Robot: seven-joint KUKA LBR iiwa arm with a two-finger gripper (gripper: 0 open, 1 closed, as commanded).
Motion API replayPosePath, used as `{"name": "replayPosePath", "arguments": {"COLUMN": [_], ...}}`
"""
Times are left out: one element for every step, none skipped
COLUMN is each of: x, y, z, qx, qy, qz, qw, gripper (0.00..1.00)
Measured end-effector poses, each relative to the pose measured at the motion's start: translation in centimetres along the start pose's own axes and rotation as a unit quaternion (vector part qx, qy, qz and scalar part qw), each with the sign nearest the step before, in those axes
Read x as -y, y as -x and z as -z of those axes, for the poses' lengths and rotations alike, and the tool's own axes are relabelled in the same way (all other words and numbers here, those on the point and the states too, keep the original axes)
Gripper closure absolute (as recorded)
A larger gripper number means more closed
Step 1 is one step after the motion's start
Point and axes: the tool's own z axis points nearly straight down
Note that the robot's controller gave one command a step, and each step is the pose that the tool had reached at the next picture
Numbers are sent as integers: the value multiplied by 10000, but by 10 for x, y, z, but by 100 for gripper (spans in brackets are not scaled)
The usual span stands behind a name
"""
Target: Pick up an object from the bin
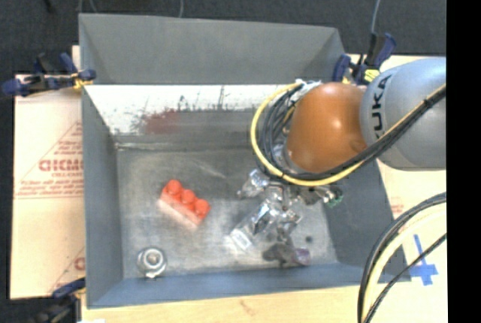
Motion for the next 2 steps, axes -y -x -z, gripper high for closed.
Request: {"name": "replayPosePath", "arguments": {"x": [0, -6], "y": [-1, -14], "z": [0, 185], "qx": [-16, 0], "qy": [7, -11], "qz": [2, 521], "qw": [10000, 9986], "gripper": [100, 100]}}
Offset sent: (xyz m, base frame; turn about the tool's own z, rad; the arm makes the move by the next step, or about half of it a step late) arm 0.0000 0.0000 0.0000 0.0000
